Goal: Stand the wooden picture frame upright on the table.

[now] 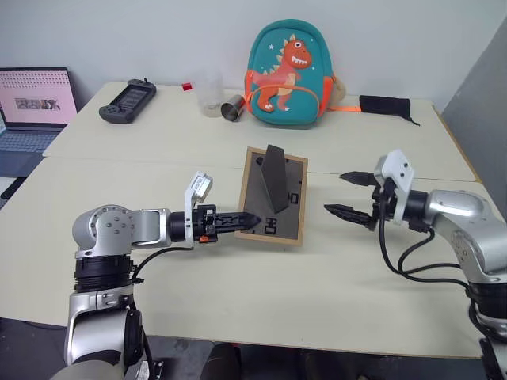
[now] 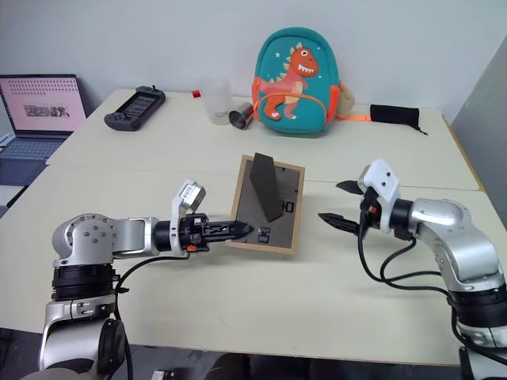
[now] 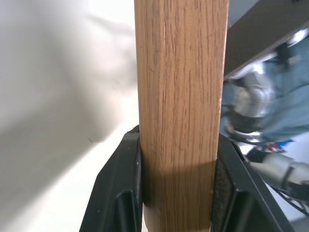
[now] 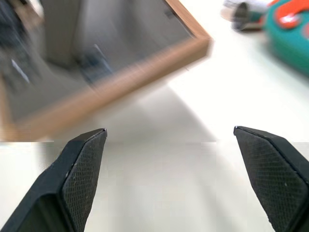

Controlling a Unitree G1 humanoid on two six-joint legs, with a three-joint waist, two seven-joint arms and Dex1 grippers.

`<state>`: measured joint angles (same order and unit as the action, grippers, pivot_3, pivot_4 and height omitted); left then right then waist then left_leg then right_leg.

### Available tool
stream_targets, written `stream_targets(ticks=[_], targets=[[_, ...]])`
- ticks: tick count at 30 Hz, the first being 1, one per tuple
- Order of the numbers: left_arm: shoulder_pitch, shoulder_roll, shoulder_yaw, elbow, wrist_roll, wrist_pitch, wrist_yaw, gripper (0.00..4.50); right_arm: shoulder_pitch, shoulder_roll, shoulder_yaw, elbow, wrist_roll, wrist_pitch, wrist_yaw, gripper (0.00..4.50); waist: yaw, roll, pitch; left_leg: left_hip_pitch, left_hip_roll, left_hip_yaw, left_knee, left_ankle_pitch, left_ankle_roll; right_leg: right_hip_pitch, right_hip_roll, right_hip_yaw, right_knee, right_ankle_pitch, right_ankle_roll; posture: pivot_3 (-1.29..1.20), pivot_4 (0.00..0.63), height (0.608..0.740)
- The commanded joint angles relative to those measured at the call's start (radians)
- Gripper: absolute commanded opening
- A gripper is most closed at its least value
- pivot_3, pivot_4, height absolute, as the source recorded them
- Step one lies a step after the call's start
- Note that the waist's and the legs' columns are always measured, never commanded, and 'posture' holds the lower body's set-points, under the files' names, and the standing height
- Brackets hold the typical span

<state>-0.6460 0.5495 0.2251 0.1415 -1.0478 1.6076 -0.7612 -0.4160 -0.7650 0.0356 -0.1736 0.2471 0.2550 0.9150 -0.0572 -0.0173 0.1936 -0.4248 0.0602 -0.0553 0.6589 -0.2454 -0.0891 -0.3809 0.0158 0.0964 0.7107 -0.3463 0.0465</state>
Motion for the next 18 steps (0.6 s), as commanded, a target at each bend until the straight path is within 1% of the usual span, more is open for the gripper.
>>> stream_targets(ticks=[1,4,5,7,11,13,16,18], targets=[[-0.02,0.061,-0.046,0.067,-0.218,0.007,0.063,1.28,0.017,-0.01,0.08,0.208,-0.314,-0.646,-0.116,4.47,-0.002,0.0,0.0,0.001,0.0,0.0,0.0,0.0,0.0,0.0,0.0,0.0,0.0,0.0,0.0,0.0,0.15,0.74],[-0.029,0.071,-0.063,0.107,-0.34,0.007,0.146,1.28,-0.046,0.016,0.115,0.333,-0.484,-0.947,-0.259,4.47,-0.002,0.0,0.0,0.002,0.0,0.001,0.002,0.0,0.0,0.0,0.0,0.001,0.003,0.0,0.0,0.0,0.15,0.74],[-0.028,0.074,-0.068,0.113,-0.377,0.007,0.173,1.28,-0.065,0.024,0.125,0.362,-0.53,-1.016,-0.3,4.47,-0.003,0.0,0.0,0.002,0.0,0.001,0.002,0.0,0.0,0.0,0.0,0.001,0.003,0.0,0.0,0.0,0.15,0.74],[-0.015,0.067,-0.079,0.094,-0.43,0.007,0.231,1.28,-0.114,0.078,0.146,0.409,-0.595,-1.119,-0.38,4.47,-0.004,0.0,0.0,0.004,0.0,0.001,0.003,0.0,0.0,0.001,0.0,0.002,0.005,0.0,0.0,0.0,0.15,0.74],[0.008,0.062,-0.082,0.079,-0.545,0.007,0.329,1.28,-0.188,0.166,0.166,0.476,-0.72,-1.215,-0.526,4.47,-0.001,0.0,0.0,0.008,0.001,-0.001,0.002,0.003,-0.005,0.004,0.0,0.001,0.006,0.0,0.0,0.0,0.15,0.74],[0.017,0.061,-0.078,0.078,-0.584,0.006,0.371,1.28,-0.212,0.185,0.17,0.495,-0.766,-1.247,-0.578,4.47,0.002,0.0,0.0,0.008,0.001,-0.001,0.002,0.003,-0.005,0.005,0.0,0.001,0.005,0.0,0.0,0.0,0.15,0.74],[0.033,0.066,-0.082,0.074,-0.645,-0.02,0.43,1.28,-0.237,0.193,0.183,0.523,-0.791,-1.283,-0.616,4.47,0.009,0.0,0.0,0.008,-0.001,-0.001,0.003,0.003,-0.005,0.006,-0.002,0.001,0.005,0.0,0.0,0.0,0.15,0.74],[0.045,0.071,-0.088,0.067,-0.684,-0.045,0.465,1.28,-0.244,0.187,0.188,0.543,-0.791,-1.302,-0.629,4.09,0.01,0.0,0.0,0.008,-0.001,-0.001,0.003,0.003,-0.005,0.007,-0.002,0.001,0.004,0.0,0.0,0.0,0.15,0.74]])
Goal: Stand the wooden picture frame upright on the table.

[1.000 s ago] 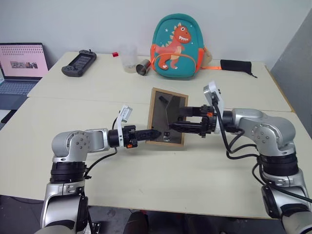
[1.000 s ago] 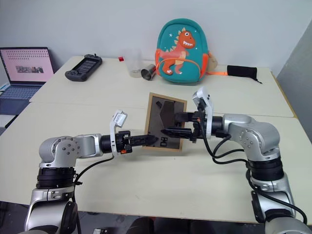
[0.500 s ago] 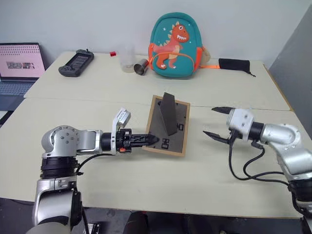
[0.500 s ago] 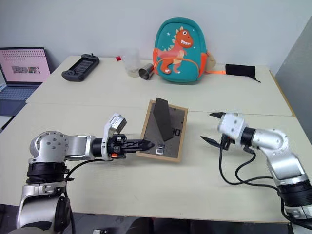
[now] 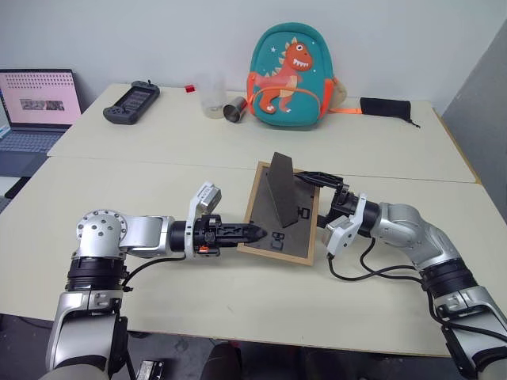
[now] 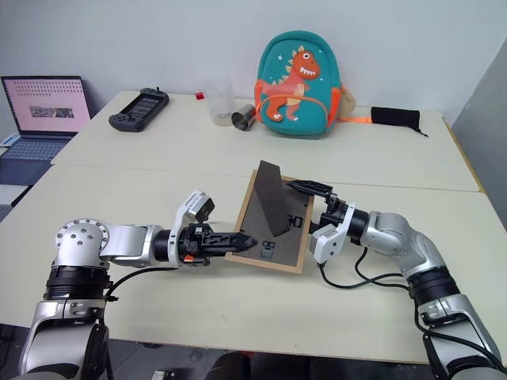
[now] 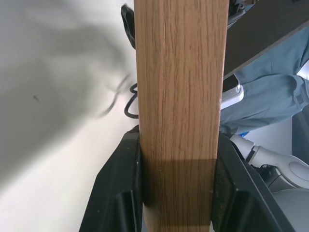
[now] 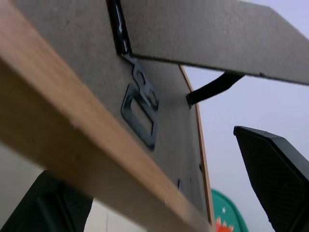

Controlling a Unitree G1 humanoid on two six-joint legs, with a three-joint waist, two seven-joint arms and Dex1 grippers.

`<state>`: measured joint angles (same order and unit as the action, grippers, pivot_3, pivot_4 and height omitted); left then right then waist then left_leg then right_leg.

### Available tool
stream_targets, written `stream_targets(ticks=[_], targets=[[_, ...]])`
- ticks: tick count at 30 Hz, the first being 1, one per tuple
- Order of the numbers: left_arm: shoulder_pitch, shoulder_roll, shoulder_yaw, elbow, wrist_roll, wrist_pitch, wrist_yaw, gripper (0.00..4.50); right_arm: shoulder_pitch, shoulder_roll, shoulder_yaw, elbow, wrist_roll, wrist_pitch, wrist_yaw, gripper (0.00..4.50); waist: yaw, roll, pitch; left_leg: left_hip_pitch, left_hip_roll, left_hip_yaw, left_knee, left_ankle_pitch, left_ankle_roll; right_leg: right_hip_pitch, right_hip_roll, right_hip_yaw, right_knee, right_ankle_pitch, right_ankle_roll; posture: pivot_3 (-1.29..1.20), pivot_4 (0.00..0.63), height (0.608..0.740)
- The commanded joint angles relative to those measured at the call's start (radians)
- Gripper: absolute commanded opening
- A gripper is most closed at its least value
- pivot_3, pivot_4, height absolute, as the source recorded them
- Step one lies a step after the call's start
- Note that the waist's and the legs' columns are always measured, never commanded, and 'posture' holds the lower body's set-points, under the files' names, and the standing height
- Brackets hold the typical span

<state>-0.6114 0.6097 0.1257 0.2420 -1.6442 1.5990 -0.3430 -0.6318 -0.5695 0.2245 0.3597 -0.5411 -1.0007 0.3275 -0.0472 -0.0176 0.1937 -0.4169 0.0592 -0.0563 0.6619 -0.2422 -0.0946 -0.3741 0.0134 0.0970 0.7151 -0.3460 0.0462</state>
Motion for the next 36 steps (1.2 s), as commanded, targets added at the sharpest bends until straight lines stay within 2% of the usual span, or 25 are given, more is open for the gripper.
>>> stream_targets(ticks=[1,8,10,12,14,15,17,18,19,22,24,27,29,31,33,36], targets=[[0.015,0.015,0.006,-0.036,-0.107,-0.046,0.061,1.28,-0.031,-0.014,0.002,0.021,-0.001,-0.054,-0.045,3.99,0.0,0.0,0.0,0.0,0.0,0.0,0.0,0.0,0.0,0.0,0.0,0.0,0.0,0.0,0.0,0.0,0.15,0.74],[0.06,0.051,-0.052,-0.074,-0.247,-0.126,0.154,1.28,-0.03,-0.029,0.011,0.051,-0.003,-0.101,-0.074,2.15,-0.003,0.0,0.0,0.001,0.0,0.0,0.0,0.0,0.0,0.001,0.0,0.0,0.001,0.0,0.0,0.0,0.15,0.74],[0.067,0.065,-0.072,-0.084,-0.282,-0.148,0.173,1.28,-0.03,-0.028,0.012,0.047,-0.001,-0.105,-0.075,1.98,-0.003,0.0,0.0,0.001,0.0,0.0,0.0,0.0,0.0,0.001,0.0,0.0,0.001,0.0,0.0,0.0,0.15,0.74],[0.072,0.073,-0.076,-0.103,-0.28,-0.161,0.172,1.98,-0.03,-0.028,0.01,0.041,0.002,-0.106,-0.078,1.93,-0.004,0.0,0.0,0.001,0.0,0.0,0.0,0.0,0.0,0.001,0.001,0.0,0.001,0.0,0.0,0.0,0.15,0.74],[0.079,0.082,-0.07,-0.133,-0.263,-0.174,0.157,2.21,-0.029,-0.03,0.008,0.038,0.008,-0.107,-0.077,1.84,-0.004,0.0,0.0,0.002,0.0,0.0,0.0,0.0,0.0,0.001,0.001,0.0,0.001,0.0,0.0,0.0,0.15,0.74],[0.082,0.087,-0.07,-0.144,-0.257,-0.181,0.151,2.55,-0.029,-0.031,0.008,0.037,0.011,-0.107,-0.077,1.54,-0.004,0.0,0.0,0.002,0.0,0.0,0.0,0.0,0.0,0.001,0.001,0.0,0.001,0.0,0.0,0.0,0.15,0.74],[0.073,0.108,-0.053,-0.138,-0.223,-0.192,0.119,2.97,-0.026,-0.037,0.008,0.035,0.031,-0.104,-0.072,1.36,-0.004,0.0,0.0,0.001,0.0,0.0,0.0,0.0,0.0,0.001,0.001,0.0,0.001,0.0,0.0,0.0,0.15,0.74],[0.065,0.118,-0.041,-0.127,-0.203,-0.198,0.101,3.24,-0.025,-0.039,0.008,0.034,0.044,-0.102,-0.068,1.35,-0.004,0.0,0.0,0.001,0.0,0.0,0.0,0.0,0.0,0.001,0.001,0.0,0.001,0.0,0.0,0.0,0.15,0.74],[0.057,0.128,-0.031,-0.116,-0.178,-0.204,0.083,3.3,-0.022,-0.04,0.009,0.034,0.061,-0.098,-0.061,1.35,-0.004,0.0,0.0,0.002,0.0,0.0,0.0,0.0,0.0,0.001,0.001,0.0,0.001,0.0,0.0,0.0,0.15,0.74],[0.031,0.158,-0.009,-0.09,-0.092,-0.222,0.029,4.11,-0.009,-0.043,0.018,0.034,0.148,-0.064,-0.016,1.35,-0.004,0.0,0.0,0.002,0.0,-0.001,0.0,0.0,0.0,0.001,0.001,0.0,0.001,0.0,0.0,0.0,0.15,0.74],[0.02,0.217,0.012,-0.116,0.029,-0.25,-0.052,4.48,0.021,-0.038,0.029,-0.003,0.329,0.067,0.094,1.35,-0.004,0.0,0.0,0.002,0.0,-0.001,0.0,0.0,0.0,0.001,0.001,0.0,0.001,0.0,0.0,0.0,0.15,0.74],[0.04,0.291,-0.002,-0.198,0.201,-0.317,-0.175,4.5,0.058,-0.031,0.046,-0.089,0.563,0.307,0.285,1.35,-0.006,0.0,0.0,0.001,0.001,-0.001,-0.001,0.0,0.0,0.001,0.001,0.0,0.0,0.0,0.0,0.0,0.15,0.74],[0.084,0.328,-0.025,-0.305,0.362,-0.434,-0.22,4.5,0.066,-0.007,0.032,-0.192,0.77,0.602,0.388,1.35,-0.006,0.002,0.001,0.001,0.0,0.001,-0.001,0.0,0.0,0.001,0.001,0.001,0.0,0.0,0.0,0.0,0.15,0.74],[0.115,0.324,-0.033,-0.425,0.481,-0.535,-0.22,4.5,0.045,0.015,0.011,-0.27,0.954,0.927,0.436,1.34,-0.005,0.002,0.001,0.001,0.002,0.001,-0.001,0.0,0.0,0.002,0.001,0.001,0.0,0.0,0.0,0.0,0.15,0.74],[0.145,0.309,-0.054,-0.506,0.58,-0.614,-0.227,4.5,0.014,0.038,-0.028,-0.288,1.078,1.152,0.444,1.34,-0.001,0.002,0.001,0.001,0.003,0.0,-0.001,0.0,0.0,0.001,0.001,0.0,0.0,0.0,-0.001,0.0,0.15,0.74],[0.2,0.288,-0.084,-0.562,0.708,-0.704,-0.24,4.5,-0.031,0.068,-0.078,-0.267,1.186,1.35,0.479,1.34,0.003,0.002,0.001,0.001,0.002,0.0,-0.001,0.0,0.001,0.001,0.002,0.0,0.0,0.001,-0.002,0.0,0.15,0.74]])
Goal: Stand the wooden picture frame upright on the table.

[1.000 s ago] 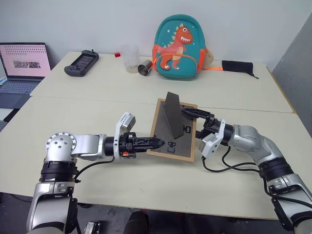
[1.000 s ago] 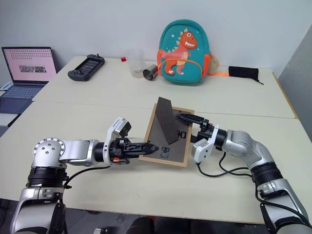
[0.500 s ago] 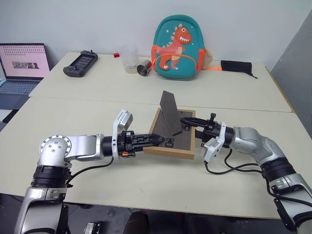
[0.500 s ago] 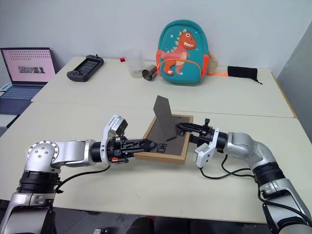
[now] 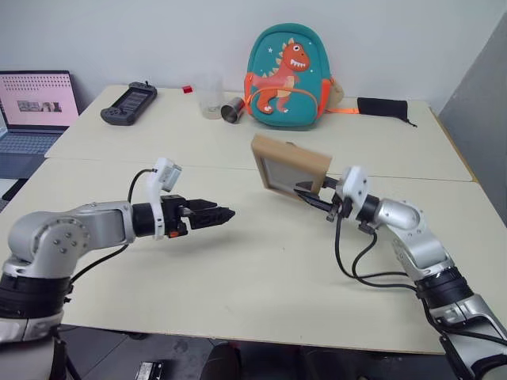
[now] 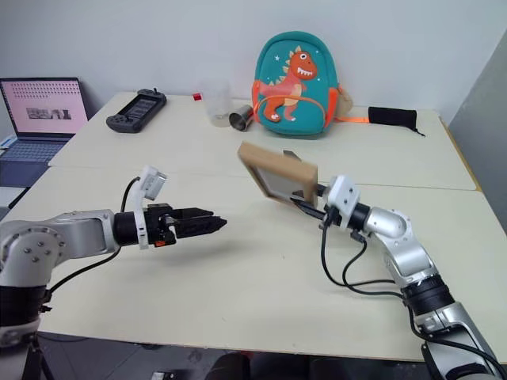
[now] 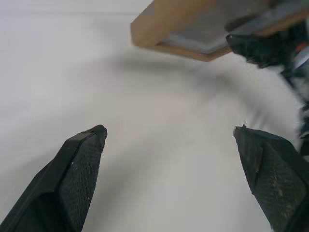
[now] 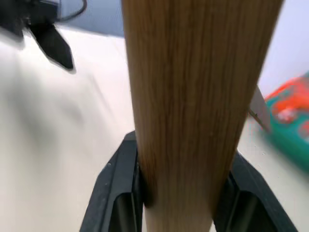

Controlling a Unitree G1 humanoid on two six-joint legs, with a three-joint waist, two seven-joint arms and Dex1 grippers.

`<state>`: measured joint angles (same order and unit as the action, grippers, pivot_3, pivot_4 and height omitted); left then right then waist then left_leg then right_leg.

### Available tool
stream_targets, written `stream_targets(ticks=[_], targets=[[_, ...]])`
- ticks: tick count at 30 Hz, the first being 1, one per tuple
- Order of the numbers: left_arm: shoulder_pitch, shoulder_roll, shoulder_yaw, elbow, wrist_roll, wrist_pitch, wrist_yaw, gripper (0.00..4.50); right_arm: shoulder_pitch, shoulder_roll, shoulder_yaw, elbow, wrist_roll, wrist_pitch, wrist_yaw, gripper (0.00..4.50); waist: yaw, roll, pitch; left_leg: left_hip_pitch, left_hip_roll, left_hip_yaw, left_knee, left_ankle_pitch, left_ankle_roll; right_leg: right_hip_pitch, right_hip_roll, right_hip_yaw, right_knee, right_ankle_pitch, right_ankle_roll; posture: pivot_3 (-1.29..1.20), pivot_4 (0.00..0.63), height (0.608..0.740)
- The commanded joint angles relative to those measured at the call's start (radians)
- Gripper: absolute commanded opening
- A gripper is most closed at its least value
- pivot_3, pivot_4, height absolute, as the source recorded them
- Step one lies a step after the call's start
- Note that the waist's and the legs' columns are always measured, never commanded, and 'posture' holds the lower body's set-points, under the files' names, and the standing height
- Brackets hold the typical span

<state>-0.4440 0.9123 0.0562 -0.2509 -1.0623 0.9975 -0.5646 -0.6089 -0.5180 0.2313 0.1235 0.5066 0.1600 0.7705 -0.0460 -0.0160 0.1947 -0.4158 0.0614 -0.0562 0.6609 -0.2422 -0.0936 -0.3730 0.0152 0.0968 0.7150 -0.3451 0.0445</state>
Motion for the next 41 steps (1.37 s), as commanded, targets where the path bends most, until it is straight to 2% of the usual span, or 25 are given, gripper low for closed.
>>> stream_targets(ticks=[1,4,10,19,21,25,31,36,41], targets=[[0.047,-0.03,-0.014,-0.075,0.154,-0.128,-0.015,4.5,-0.069,0.03,-0.094,-0.006,0.154,0.233,0.054,1.34,0.004,0.0,0.0,0.0,0.0,0.0,0.0,-0.001,0.001,0.0,0.0,0.0,0.0,0.0,0.0,0.0,0.15,0.74],[0.051,-0.098,0.02,-0.073,0.178,-0.154,0.015,4.5,-0.11,0.067,-0.103,0.102,0.156,0.305,0.117,1.34,0.006,0.0,0.0,0.0,-0.001,0.001,0.0,-0.002,0.003,-0.001,0.001,0.0,-0.001,0.0,0.0,0.0,0.15,0.74],[0.069,-0.167,0.015,-0.079,0.285,-0.211,0.033,4.5,-0.15,0.135,-0.096,0.334,0.013,0.183,0.191,1.34,0.005,0.0,0.0,-0.001,-0.001,0.002,-0.001,-0.002,0.004,-0.002,0.001,0.0,-0.002,0.0,0.0,0.0,0.15,0.74],[0.065,-0.187,-0.001,-0.069,0.354,-0.225,-0.014,4.5,-0.068,0.155,-0.103,0.309,-0.045,0.183,0.236,1.34,0.005,0.0,0.0,-0.002,0.0,0.002,-0.002,-0.002,0.004,-0.003,0.0,0.0,-0.002,0.0,0.0,0.0,0.15,0.74],[0.061,-0.192,-0.001,-0.065,0.364,-0.222,-0.025,4.5,-0.056,0.155,-0.108,0.292,-0.052,0.192,0.231,2.04,0.005,0.0,0.0,-0.001,0.0,0.002,-0.002,-0.002,0.004,-0.002,0.0,0.0,-0.002,0.0,0.0,0.0,0.15,0.74],[0.042,-0.202,0.0,-0.047,0.384,-0.222,-0.046,4.5,-0.023,0.132,-0.124,0.235,-0.053,0.228,0.233,2.89,0.005,0.0,0.0,-0.001,0.0,0.001,-0.001,-0.002,0.004,-0.002,0.001,0.0,-0.001,0.0,0.0,0.0,0.15,0.74],[0.029,-0.219,0.011,0.004,0.419,-0.237,-0.065,4.5,0.137,-0.011,-0.173,0.03,-0.07,0.246,0.221,4.45,0.015,0.0,0.0,-0.002,-0.001,0.001,-0.001,-0.002,0.004,-0.002,0.0,0.0,-0.002,0.0,0.0,0.0,0.15,0.74],[0.016,-0.228,0.037,0.076,0.452,-0.271,-0.073,4.5,0.263,-0.103,-0.279,-0.22,-0.035,0.318,0.128,4.49,0.011,0.0,0.0,-0.002,-0.001,0.002,-0.002,-0.002,0.004,-0.002,0.001,0.001,-0.002,0.0,0.0,0.0,0.15,0.74],[-0.021,-0.226,0.046,0.144,0.463,-0.284,-0.108,4.5,0.347,-0.117,-0.359,-0.467,0.055,0.469,0.019,4.49,0.006,0.0,0.0,-0.001,0.0,0.001,-0.002,-0.002,0.004,-0.001,0.002,0.0,-0.001,0.0,0.0,0.0,0.15,0.74]])
